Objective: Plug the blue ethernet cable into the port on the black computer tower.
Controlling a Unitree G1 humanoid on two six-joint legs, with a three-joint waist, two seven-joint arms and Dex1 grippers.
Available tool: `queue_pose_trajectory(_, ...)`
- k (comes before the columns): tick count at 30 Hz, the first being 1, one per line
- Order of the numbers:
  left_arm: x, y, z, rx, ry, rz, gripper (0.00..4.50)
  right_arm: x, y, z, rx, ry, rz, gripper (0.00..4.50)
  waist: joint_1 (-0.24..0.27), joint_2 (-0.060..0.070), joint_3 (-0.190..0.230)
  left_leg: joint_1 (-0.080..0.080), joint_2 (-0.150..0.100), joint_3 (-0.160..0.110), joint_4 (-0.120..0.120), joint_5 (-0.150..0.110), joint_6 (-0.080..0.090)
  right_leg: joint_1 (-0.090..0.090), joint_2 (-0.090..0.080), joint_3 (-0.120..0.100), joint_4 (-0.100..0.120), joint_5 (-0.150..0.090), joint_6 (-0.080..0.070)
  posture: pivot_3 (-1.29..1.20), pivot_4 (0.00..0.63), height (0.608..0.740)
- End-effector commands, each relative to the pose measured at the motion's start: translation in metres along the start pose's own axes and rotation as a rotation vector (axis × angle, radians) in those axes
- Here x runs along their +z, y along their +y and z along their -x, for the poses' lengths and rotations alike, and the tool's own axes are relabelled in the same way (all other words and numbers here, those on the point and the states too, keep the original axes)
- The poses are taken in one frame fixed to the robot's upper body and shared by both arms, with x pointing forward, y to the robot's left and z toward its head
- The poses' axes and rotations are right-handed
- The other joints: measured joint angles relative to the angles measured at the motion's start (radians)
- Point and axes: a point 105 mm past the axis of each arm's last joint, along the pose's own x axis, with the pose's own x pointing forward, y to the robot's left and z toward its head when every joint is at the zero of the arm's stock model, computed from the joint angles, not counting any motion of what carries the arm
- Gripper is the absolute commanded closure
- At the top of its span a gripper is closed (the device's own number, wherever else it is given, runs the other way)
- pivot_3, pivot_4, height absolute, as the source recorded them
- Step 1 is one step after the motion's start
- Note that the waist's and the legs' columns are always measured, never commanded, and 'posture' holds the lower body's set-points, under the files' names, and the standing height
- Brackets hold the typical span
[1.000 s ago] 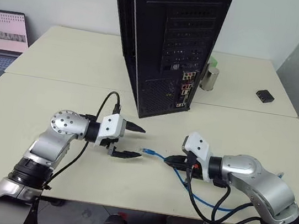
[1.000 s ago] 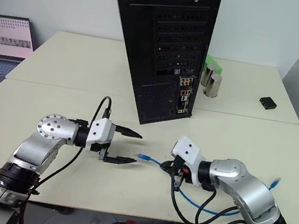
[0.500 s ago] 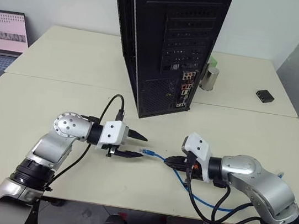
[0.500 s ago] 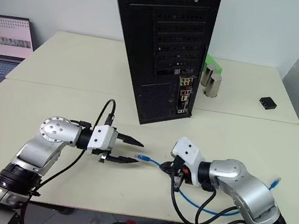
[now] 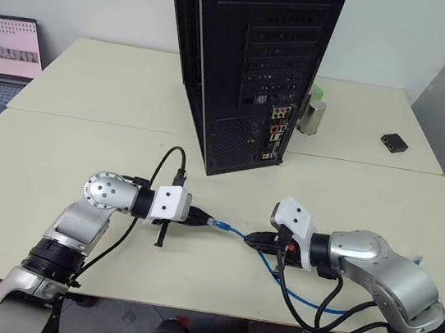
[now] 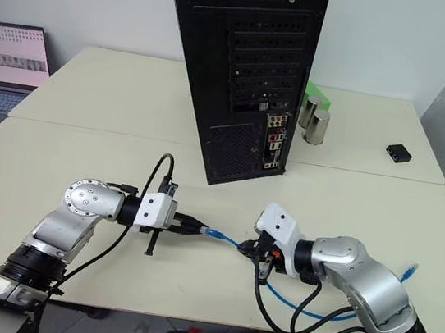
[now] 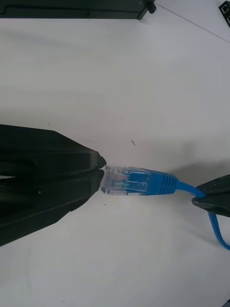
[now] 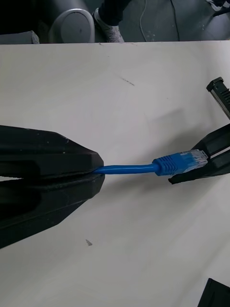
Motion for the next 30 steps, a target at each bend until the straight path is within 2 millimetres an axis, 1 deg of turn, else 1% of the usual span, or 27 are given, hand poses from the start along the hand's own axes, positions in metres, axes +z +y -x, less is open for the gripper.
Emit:
queue_pose_trajectory(1, -0.004, 0.006, 0.005, 0.043, 0.007, -0.018, 4.47, 0.011, 0.0, 0.003, -0.01, -0.032, 0.043, 4.5, -0.001, 0.0, 0.0, 0.0, 0.0, 0.0, 0.0, 0.0, 0.0, 0.0, 0.0, 0.0, 0.0, 0.0, 0.0, 0.0, 0.15, 0.74)
queue_pose_trajectory(2, -0.006, 0.008, 0.006, 0.054, 0.01, -0.013, 4.47, 0.011, -0.001, 0.003, -0.014, -0.032, 0.043, 4.5, -0.001, 0.0, 0.0, 0.0, 0.0, 0.0, 0.0, 0.0, 0.0, 0.0, 0.0, 0.0, 0.0, 0.0, 0.0, 0.0, 0.15, 0.74)
queue_pose_trajectory(5, -0.01, 0.012, 0.01, 0.073, 0.018, -0.017, 4.0, 0.011, -0.003, 0.004, -0.025, -0.031, 0.039, 4.5, 0.0, 0.0, 0.0, 0.0, 0.0, 0.0, 0.0, 0.0, 0.0, 0.0, 0.0, 0.0, 0.0, 0.0, 0.0, 0.0, 0.15, 0.74)
queue_pose_trajectory(7, -0.01, 0.013, 0.011, 0.084, 0.003, -0.018, 3.52, 0.011, -0.004, 0.004, -0.027, -0.029, 0.037, 4.5, 0.0, 0.0, 0.0, 0.0, 0.0, 0.0, 0.0, 0.0, 0.0, 0.0, 0.0, 0.0, 0.0, 0.0, 0.0, 0.0, 0.15, 0.74)
queue_pose_trajectory(8, -0.008, 0.015, 0.011, 0.102, -0.01, -0.032, 3.43, 0.01, -0.004, 0.004, -0.025, -0.027, 0.03, 4.5, 0.0, 0.0, 0.0, 0.0, 0.0, 0.0, 0.0, 0.0, 0.0, 0.0, 0.0, 0.0, 0.0, 0.0, 0.0, 0.0, 0.15, 0.74)
queue_pose_trajectory(9, -0.005, 0.016, 0.01, 0.107, -0.024, -0.043, 3.1, 0.009, -0.004, 0.004, -0.021, -0.027, 0.016, 4.5, 0.0, 0.0, 0.0, 0.0, 0.0, 0.0, 0.0, 0.0, 0.0, 0.0, 0.0, 0.0, 0.0, 0.0, 0.0, 0.0, 0.15, 0.74)
queue_pose_trajectory(10, -0.003, 0.016, 0.009, 0.11, -0.034, -0.05, 3.0, 0.009, -0.004, 0.004, -0.018, -0.027, 0.006, 4.5, 0.0, 0.0, 0.0, 0.0, 0.0, 0.0, 0.0, 0.0, 0.0, 0.0, 0.0, 0.0, 0.0, 0.0, 0.0, 0.0, 0.15, 0.74)
queue_pose_trajectory(11, -0.001, 0.016, 0.008, 0.111, -0.047, -0.058, 2.75, 0.009, -0.004, 0.004, -0.017, -0.027, -0.005, 4.5, 0.0, 0.0, 0.0, 0.0, 0.0, 0.0, 0.0, 0.0, 0.0, 0.0, 0.0, 0.0, 0.0, 0.0, 0.0, 0.0, 0.15, 0.74)
queue_pose_trajectory(12, 0.0, 0.016, 0.008, 0.111, -0.055, -0.061, 2.59, 0.008, -0.004, 0.004, -0.016, -0.027, -0.011, 4.5, 0.0, 0.0, 0.0, 0.0, 0.0, 0.0, 0.0, 0.0, 0.0, 0.0, 0.0, 0.0, 0.0, 0.0, 0.0, 0.0, 0.15, 0.74)
queue_pose_trajectory(13, 0.003, 0.014, 0.006, 0.106, -0.06, -0.072, 2.31, 0.01, -0.005, 0.004, -0.013, -0.036, -0.047, 4.5, 0.0, 0.0, 0.0, 0.0, 0.0, 0.0, 0.0, 0.0, 0.0, 0.0, 0.0, 0.0, 0.0, 0.0, 0.0, 0.0, 0.15, 0.74)
queue_pose_trajectory(16, 0.006, 0.012, 0.002, 0.099, -0.068, -0.086, 2.31, 0.01, -0.005, 0.004, -0.008, -0.043, -0.098, 4.5, 0.0, 0.0, 0.0, 0.0, 0.0, 0.0, 0.0, 0.0, 0.0, 0.0, 0.0, 0.0, 0.0, 0.0, 0.0, 0.0, 0.15, 0.74)
queue_pose_trajectory(20, 0.008, 0.011, 0.0, 0.097, -0.076, -0.085, 2.31, 0.008, -0.006, 0.004, -0.013, -0.031, -0.117, 4.5, 0.0, 0.0, 0.0, 0.0, 0.0, 0.0, 0.0, 0.0, 0.0, 0.0, 0.0, 0.0, 0.0, 0.0, 0.0, 0.0, 0.15, 0.74)
queue_pose_trajectory(30, 0.013, 0.008, -0.005, 0.057, -0.086, -0.045, 2.31, 0.007, -0.007, 0.003, -0.021, -0.013, -0.103, 4.5, 0.0, 0.0, 0.0, 0.0, 0.0, 0.0, 0.0, 0.0, 0.0, 0.0, 0.0, 0.0, 0.0, 0.0, 0.0, 0.0, 0.15, 0.74)
